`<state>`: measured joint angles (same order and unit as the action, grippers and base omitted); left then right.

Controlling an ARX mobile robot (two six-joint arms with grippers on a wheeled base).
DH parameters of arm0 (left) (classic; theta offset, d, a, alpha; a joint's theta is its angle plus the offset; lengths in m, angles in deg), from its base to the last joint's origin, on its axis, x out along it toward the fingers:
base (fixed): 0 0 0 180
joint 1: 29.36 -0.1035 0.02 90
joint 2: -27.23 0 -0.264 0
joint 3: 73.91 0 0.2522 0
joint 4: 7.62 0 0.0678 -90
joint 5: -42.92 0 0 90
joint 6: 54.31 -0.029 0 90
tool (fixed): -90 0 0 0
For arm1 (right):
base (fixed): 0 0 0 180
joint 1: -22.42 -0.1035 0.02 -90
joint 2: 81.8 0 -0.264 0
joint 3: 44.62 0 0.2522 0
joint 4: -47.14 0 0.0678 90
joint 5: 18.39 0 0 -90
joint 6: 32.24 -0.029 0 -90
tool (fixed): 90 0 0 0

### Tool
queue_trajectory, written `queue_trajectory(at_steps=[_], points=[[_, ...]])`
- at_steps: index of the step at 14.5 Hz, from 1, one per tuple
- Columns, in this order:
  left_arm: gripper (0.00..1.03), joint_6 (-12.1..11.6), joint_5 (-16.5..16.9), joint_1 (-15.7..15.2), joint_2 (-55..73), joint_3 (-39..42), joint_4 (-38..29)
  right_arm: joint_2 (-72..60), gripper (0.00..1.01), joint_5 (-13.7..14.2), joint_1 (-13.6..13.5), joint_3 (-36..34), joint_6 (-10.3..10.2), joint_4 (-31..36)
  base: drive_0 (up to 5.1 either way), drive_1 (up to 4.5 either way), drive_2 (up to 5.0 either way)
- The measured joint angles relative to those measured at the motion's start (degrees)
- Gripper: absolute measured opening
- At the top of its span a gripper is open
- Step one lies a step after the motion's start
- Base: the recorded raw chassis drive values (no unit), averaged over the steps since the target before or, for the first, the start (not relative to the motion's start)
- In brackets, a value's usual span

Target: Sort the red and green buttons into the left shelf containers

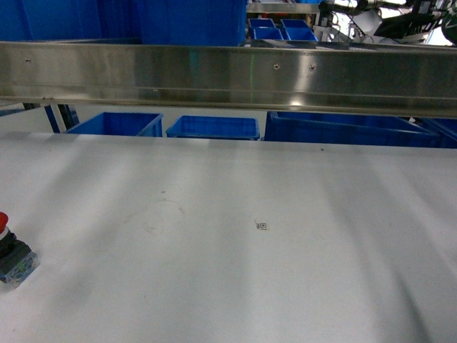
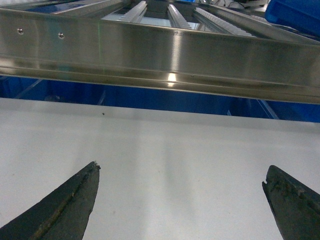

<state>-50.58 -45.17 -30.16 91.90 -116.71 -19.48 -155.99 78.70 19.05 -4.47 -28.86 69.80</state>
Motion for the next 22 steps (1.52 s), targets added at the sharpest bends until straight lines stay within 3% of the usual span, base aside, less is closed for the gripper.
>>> queue_trajectory(at_steps=[2, 4, 6, 7, 10, 14, 15, 20, 22], points=[[0.98, 0.02, 0.00, -0.07, -0.02, 0.00, -0.04, -4.63, 0.98, 2.21, 0.81, 0.00, 1.07, 2.51, 0.0, 0.00, 0.0], [0.98, 0.28, -0.02, -0.07, 0.00, 0.00, 0.02, -8.44, 0.98, 2.03, 2.89, 0.09, 2.78, 2.54, 0.0, 0.00, 0.0], [0.98, 0.37, 0.00, -0.07, 0.00, 0.00, 0.00, -11.34, 0.98, -0.15, 5.09, -1.31, 5.38, 8.28, 0.0, 0.00, 0.0], [0.98, 0.37, 0.00, -0.07, 0.00, 0.00, -0.02, -13.62, 0.98, -0.68, 5.84, -2.27, 5.73, 9.27, 0.0, 0.00, 0.0], [0.98, 0.37, 0.00, -0.07, 0.00, 0.00, 0.00, -16.57, 0.98, -2.23, 6.38, -5.14, 5.44, 10.91, 0.0, 0.00, 0.0], [0.98, 0.37, 0.00, -0.07, 0.00, 0.00, -0.04, -28.30, 0.98, -1.44, 6.38, -5.42, 4.15, 18.47, 0.0, 0.00, 0.0], [0.98, 0.37, 0.00, -0.07, 0.00, 0.00, -0.04, -30.64, 0.94, -1.11, 6.38, -5.03, 3.78, 20.22, 0.0, 0.00, 0.0], [0.98, 0.37, 0.00, -0.07, 0.00, 0.00, 0.00, -29.40, 0.32, -1.29, 3.63, -5.29, 3.69, 22.10, 0.0, 0.00, 0.0], [0.98, 0.37, -0.02, -0.07, 0.00, 0.00, -0.02, -25.22, 0.30, -1.27, 3.26, -6.69, 3.39, 17.81, 0.0, 0.00, 0.0]])
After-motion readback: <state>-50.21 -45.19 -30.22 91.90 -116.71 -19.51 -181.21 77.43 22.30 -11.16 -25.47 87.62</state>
